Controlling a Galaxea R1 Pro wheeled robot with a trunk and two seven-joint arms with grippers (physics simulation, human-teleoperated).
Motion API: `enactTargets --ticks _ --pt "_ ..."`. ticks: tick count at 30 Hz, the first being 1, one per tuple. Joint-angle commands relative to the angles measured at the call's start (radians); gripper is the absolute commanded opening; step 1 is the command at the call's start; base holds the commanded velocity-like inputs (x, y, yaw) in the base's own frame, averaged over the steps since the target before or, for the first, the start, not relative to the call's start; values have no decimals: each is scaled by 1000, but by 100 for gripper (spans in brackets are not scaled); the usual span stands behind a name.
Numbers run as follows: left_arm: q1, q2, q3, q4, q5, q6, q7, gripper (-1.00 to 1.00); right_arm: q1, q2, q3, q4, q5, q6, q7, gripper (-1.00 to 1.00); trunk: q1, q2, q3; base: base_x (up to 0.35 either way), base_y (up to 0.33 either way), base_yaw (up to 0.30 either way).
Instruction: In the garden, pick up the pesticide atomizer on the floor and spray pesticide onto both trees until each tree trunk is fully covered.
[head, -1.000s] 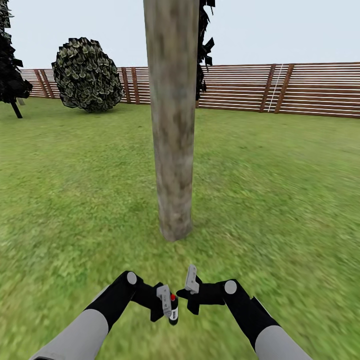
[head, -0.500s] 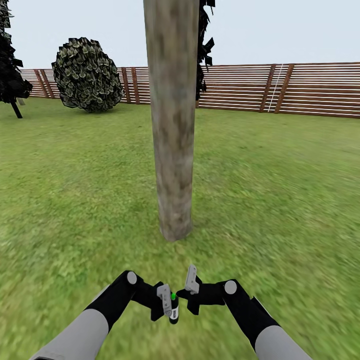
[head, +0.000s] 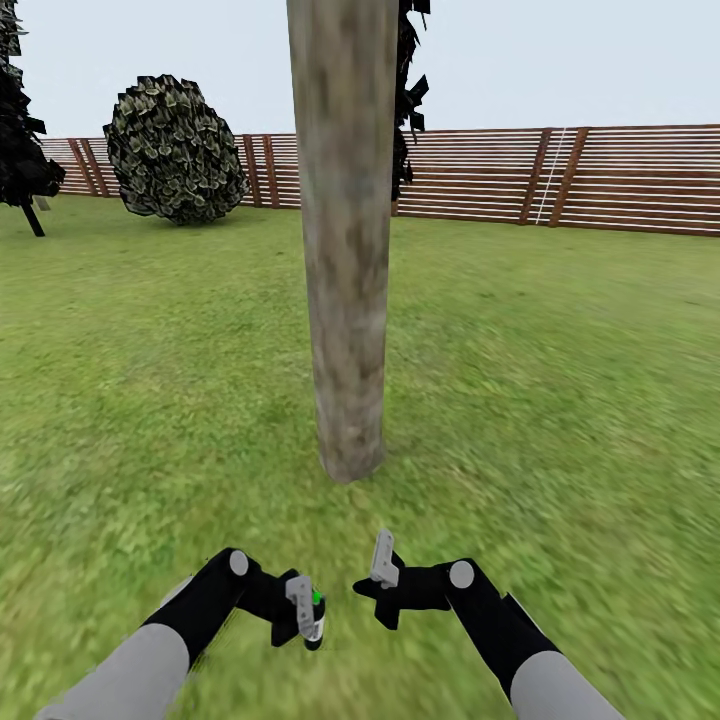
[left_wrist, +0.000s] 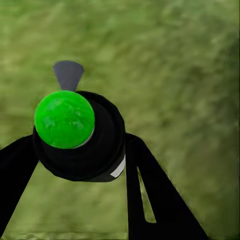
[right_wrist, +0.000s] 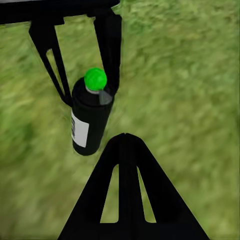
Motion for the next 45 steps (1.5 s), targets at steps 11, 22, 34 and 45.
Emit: enactTargets --ticks 11,22,34,45 --pt "65 237 20 19 18 8 154 -100 0 -53 -4 71 3 -3 -10 100 0 0 0 0 0 0" --pt "66 216 252 156 252 1 477 -100 4 -135 -93 469 -6 -35 -534 100 0 0 0 0 0 0" --pt "66 170 262 279 572 -3 785 -100 113 -133 -417 603 -59 -408 -1059 100 0 0 0 0 0 0" --pt "82 137 258 349 570 -8 841 -100 135 -138 -450 603 -74 -431 -1080 100 0 0 0 15 -6 0"
